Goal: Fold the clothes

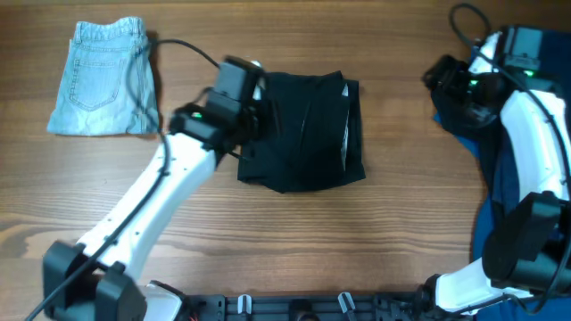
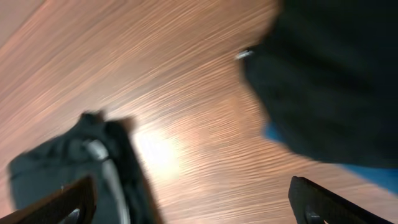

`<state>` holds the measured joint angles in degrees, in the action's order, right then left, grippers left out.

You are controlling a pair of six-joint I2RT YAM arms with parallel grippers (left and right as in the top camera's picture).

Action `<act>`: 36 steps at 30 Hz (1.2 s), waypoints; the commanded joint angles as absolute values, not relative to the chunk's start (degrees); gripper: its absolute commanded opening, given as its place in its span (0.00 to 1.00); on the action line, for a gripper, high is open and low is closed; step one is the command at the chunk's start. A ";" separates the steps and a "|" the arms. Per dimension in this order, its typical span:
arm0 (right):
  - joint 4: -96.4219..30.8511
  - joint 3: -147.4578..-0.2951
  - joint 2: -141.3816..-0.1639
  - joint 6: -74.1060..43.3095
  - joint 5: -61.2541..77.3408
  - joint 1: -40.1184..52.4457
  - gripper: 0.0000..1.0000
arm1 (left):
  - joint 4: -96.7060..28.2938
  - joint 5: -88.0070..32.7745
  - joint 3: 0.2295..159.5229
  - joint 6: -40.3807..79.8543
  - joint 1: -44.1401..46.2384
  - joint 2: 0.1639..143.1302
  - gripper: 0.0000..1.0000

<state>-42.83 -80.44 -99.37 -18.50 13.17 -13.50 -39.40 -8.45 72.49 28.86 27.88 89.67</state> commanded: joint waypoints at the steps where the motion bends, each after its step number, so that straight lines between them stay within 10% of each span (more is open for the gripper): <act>1: -42.89 -80.73 -99.53 -18.06 9.82 -15.09 1.00 | -37.32 -7.88 72.18 31.16 33.71 93.54 0.04; 14: -42.89 -80.73 -99.53 -18.13 9.85 -15.07 1.00 | -39.33 -7.66 72.18 38.37 39.24 113.12 0.05; 22: -42.87 -80.73 -99.53 -18.13 9.85 -15.07 1.00 | -55.22 2.68 72.23 37.76 25.89 113.27 0.11; 30: -42.83 -80.73 -99.53 -18.13 9.85 -15.07 1.00 | -35.42 12.67 74.28 35.70 10.00 113.25 0.15; 36: -42.74 -80.73 -99.53 -18.13 9.85 -15.07 1.00 | -49.12 11.42 91.70 31.44 8.56 111.04 0.38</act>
